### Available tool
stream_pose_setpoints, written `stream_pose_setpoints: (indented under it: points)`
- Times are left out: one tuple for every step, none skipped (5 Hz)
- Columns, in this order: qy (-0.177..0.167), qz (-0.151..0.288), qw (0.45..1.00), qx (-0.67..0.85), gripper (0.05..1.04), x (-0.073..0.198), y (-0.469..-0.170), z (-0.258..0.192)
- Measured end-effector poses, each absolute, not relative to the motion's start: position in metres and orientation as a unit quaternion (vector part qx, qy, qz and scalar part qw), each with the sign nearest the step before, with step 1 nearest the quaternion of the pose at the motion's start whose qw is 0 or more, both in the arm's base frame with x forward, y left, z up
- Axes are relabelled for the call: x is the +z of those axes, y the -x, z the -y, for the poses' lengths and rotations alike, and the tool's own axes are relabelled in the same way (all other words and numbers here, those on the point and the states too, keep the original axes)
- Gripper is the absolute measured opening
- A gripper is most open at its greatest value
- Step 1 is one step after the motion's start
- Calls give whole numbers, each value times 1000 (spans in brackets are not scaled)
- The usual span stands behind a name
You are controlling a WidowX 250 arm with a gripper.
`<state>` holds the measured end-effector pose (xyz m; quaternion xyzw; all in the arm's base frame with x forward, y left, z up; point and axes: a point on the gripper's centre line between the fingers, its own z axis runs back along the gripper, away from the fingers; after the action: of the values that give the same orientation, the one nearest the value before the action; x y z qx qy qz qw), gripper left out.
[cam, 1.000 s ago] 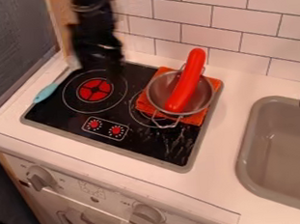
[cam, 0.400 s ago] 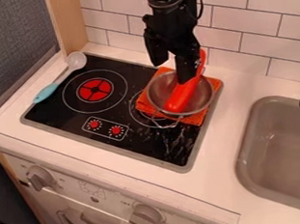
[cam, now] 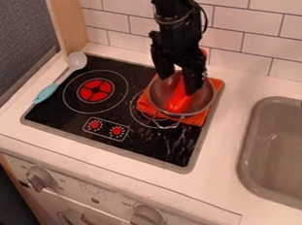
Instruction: Pick up the orange object in the silver pot and place it at the left burner
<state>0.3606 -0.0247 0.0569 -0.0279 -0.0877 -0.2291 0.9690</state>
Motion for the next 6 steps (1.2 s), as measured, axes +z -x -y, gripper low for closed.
stream_pose_setpoints:
  points:
    - [33,103,969,-223,1001,58,-365,27]
    - [31,86,972,-217,937,42,-362,26]
    - [17,79,975,-208,704,40,-360,21]
    - [9,71,977,-201,646,36,-355,18]
    - [3,67,976,-206,487,30,-350,16]
    - [4,66,973,-220,487,30,-350,20]
